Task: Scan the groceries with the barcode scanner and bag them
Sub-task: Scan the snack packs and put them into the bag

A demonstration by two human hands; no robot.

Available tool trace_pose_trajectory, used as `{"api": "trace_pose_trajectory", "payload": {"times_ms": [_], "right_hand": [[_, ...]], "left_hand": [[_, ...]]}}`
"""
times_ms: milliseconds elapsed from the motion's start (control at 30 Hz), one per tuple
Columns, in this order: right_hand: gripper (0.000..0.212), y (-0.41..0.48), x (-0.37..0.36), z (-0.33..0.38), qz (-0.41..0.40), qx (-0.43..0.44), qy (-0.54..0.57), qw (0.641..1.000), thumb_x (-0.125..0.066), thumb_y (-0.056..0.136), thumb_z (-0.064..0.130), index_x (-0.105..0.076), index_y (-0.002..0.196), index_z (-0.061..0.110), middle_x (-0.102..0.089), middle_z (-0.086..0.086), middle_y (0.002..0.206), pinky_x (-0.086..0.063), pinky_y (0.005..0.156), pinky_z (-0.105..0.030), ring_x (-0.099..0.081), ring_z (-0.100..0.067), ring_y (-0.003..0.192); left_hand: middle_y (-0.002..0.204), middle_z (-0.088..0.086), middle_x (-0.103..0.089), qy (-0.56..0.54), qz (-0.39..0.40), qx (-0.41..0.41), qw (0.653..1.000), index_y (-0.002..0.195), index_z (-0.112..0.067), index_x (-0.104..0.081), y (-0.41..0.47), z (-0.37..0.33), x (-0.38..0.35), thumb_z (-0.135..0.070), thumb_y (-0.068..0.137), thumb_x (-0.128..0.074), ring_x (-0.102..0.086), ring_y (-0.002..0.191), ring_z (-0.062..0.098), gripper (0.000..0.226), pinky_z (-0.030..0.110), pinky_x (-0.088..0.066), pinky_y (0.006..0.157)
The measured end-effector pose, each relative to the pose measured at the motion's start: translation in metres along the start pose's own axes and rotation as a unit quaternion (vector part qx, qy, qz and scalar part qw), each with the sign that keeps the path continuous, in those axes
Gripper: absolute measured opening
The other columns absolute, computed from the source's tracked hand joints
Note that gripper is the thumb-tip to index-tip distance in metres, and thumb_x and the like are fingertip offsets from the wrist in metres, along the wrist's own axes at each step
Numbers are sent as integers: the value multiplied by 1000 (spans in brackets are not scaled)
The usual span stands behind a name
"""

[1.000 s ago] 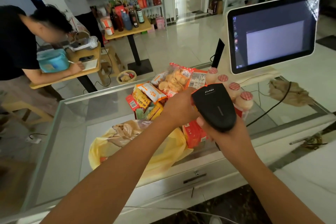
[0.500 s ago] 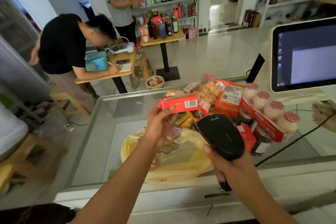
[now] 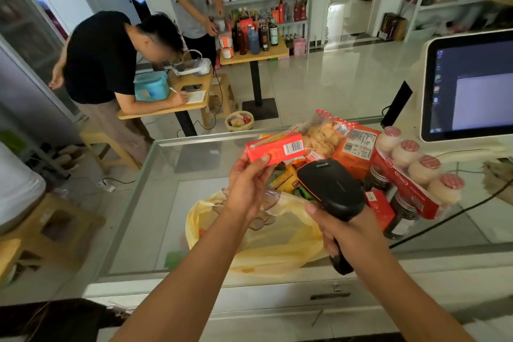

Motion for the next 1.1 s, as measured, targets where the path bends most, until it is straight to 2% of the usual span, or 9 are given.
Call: {"api": "trace_pose_trajectory", "payload": {"times_ms": [133, 300, 567, 667, 733, 867, 1000, 1067, 1100], "right_hand": [[31, 1, -1, -3, 5, 1, -17, 1000, -75, 83, 21, -57, 60, 12, -41, -15, 49, -37, 52, -37, -41, -22, 41], [30, 1, -3, -3, -13, -2, -21, 1000, -75, 82, 20, -58, 71, -1, -42, -15, 48, -39, 53, -37, -41, -23, 42], [33, 8, -3, -4, 22, 10, -57, 998, -73, 84, 25, -59, 61, 6, -50, -19, 51, -45, 56, -36, -48, -23, 46], [10, 24, -10, -18, 47, 1, -46, 998, -76, 82, 17, -73, 87, 9, -71, -11, 72, -53, 66, -33, -66, -20, 69], [25, 38, -17, -31, 73, -24, -60, 995, -79, 79, 17, -72, 101, 25, -74, 1, 91, -50, 75, -28, -66, -13, 88], [32, 56, -32, -58, 145, -90, -101, 980, -79, 78, 16, -64, 96, 38, -67, 11, 95, -38, 69, -17, -56, -3, 91], [34, 65, -37, -82, 156, -119, -130, 972, -81, 77, 21, -64, 102, 35, -66, 15, 95, -39, 72, -18, -55, -2, 92], [36, 67, -38, -89, 156, -126, -138, 970, -81, 76, 23, -64, 105, 36, -67, 15, 96, -39, 71, -19, -56, -3, 93], [37, 67, -38, -90, 159, -128, -142, 969, -81, 76, 24, -64, 105, 36, -67, 15, 97, -39, 71, -18, -56, -2, 94]], "left_hand": [[130, 23, -62, 18, 0, -5, 1000, 139, 3, -47, 1, 0, 1, -4, 92, -63, -65, 117, 28, 50, 31, -56, 94], [132, 25, -60, 30, 3, -7, 1000, 138, 3, -48, 1, 1, 4, -8, 86, -68, -62, 121, 32, 57, 35, -54, 99], [123, 19, -65, 72, -17, 10, 997, 138, 0, -49, 2, -4, 17, -12, 85, -70, -62, 119, 30, 58, 31, -56, 94], [115, 11, -66, 133, -48, 34, 989, 137, -6, -50, 2, -21, 32, -26, 83, -73, -62, 111, 24, 61, 38, -49, 98], [104, 9, -69, 184, -57, 80, 978, 125, -12, -57, 1, -36, 48, -36, 83, -70, -67, 99, 23, 51, 41, -53, 90], [85, 10, -73, 294, -45, 243, 923, 112, -10, -61, 5, -62, 81, -41, 94, -58, -70, 74, 23, 36, 33, -59, 72], [101, 15, -70, 428, 29, 431, 794, 122, -5, -59, 20, -69, 99, -45, 87, -68, -68, 87, 28, 55, 40, -51, 96], [105, 15, -69, 483, 17, 451, 751, 116, -7, -60, 24, -62, 101, -44, 85, -71, -65, 96, 30, 49, 42, -46, 104], [105, 14, -69, 496, -7, 444, 746, 113, -8, -60, 28, -57, 103, -42, 84, -73, -64, 98, 31, 46, 42, -48, 104]]}}
Point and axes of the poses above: each hand's wrist, its own y-axis towards the middle knuckle, its own x-axis out of the back of the hand, z = x × y, the point moved 1 cm from there along y, towards the middle knuckle
